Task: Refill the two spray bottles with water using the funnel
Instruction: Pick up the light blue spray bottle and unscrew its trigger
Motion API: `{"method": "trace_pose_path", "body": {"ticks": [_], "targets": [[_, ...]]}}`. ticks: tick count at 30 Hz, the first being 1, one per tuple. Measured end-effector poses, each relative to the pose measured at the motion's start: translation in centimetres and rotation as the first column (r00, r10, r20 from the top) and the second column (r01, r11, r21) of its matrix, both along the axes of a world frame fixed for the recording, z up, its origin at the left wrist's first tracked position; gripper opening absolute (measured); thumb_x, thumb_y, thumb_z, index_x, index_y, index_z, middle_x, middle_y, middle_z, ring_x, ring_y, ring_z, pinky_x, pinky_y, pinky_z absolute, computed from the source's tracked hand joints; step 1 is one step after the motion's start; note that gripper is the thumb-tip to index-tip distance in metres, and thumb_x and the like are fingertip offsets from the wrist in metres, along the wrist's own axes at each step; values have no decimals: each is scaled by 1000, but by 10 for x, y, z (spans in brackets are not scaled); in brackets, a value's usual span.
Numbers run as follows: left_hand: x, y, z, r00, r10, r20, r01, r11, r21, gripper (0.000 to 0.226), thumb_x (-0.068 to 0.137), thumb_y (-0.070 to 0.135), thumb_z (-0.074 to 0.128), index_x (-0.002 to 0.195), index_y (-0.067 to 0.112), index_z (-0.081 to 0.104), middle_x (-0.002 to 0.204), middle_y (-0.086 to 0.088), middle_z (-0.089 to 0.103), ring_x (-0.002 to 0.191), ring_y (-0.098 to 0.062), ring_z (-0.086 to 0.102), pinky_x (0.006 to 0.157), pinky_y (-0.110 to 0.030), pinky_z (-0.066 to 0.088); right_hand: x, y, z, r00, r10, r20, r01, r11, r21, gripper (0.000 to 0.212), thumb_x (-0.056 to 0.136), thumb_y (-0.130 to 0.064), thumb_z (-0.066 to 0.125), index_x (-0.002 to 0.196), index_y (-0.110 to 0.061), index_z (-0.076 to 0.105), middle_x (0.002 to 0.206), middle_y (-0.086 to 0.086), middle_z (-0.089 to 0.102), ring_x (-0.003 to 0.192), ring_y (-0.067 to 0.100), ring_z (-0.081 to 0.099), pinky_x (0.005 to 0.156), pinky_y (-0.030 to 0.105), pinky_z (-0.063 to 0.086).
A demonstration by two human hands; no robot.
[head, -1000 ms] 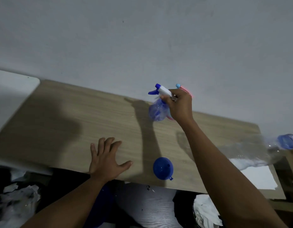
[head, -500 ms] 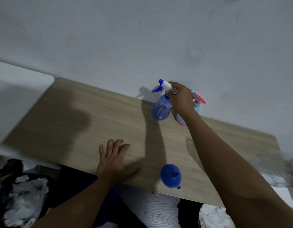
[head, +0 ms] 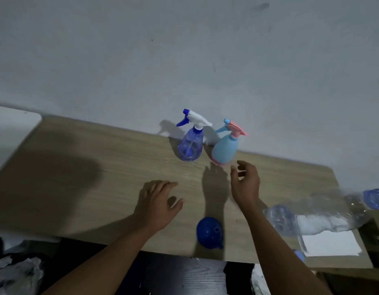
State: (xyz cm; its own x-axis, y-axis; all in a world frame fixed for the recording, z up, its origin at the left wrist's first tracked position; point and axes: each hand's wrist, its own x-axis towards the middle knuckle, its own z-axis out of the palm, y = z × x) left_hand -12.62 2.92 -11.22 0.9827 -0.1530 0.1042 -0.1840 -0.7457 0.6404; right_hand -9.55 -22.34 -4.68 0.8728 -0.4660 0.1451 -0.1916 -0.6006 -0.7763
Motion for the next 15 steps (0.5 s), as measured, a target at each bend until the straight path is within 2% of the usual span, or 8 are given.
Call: {"method": "trace_pose_path", "body": {"ticks": [2,4,6,9,12,15], "targets": [[29,-32,9,996,-77,-41,64,964,-259,50,81,44,68,125,21,62,121,4,61,108,-12,58,92,-39,52,6,-18,-1,998,-59,-21,60,996,59,30,98,-23,60,124,-11,60,115,8,66,95,19,63,83,39,55],[59,-63,17,985,-150,-86,108,921,-374,51,84,31,73,130,16,58,125,-1,59,111,-16,59,90,-43,54,20,-32,4,999,-25,-41,29,995,100,33,99,-25,57,130,-13,57,114,9,66,98,23,64,83,40,55],[86,-89,27,976,-199,-86,154,916,-372,55,87,27,72,137,17,51,132,-4,57,120,-20,55,98,-42,51,38,-42,11,998,34,-48,-27,990,142,39,101,-29,55,138,-18,51,120,8,64,100,24,65,87,47,57],[118,-120,35,962,-251,-108,190,898,-397,61,91,19,67,146,16,41,140,-5,53,129,-21,50,106,-32,42,64,-51,20,990,132,-40,-124,978,170,43,102,-29,52,144,-23,46,137,6,58,117,23,62,97,48,54],[141,-136,25,950,-281,-140,212,902,-375,71,92,16,65,152,18,28,153,-5,40,141,-25,39,115,-43,35,85,-55,27,971,233,-46,-221,957,186,43,103,-24,51,146,-21,45,143,3,54,125,21,58,102,46,51],[153,-138,12,940,-315,-134,252,901,-353,74,92,15,64,154,25,24,158,-2,33,145,-24,32,116,-50,34,95,-54,32,962,269,-47,-256,948,187,31,103,-26,51,133,-19,56,128,4,64,113,21,65,93,48,56]]}}
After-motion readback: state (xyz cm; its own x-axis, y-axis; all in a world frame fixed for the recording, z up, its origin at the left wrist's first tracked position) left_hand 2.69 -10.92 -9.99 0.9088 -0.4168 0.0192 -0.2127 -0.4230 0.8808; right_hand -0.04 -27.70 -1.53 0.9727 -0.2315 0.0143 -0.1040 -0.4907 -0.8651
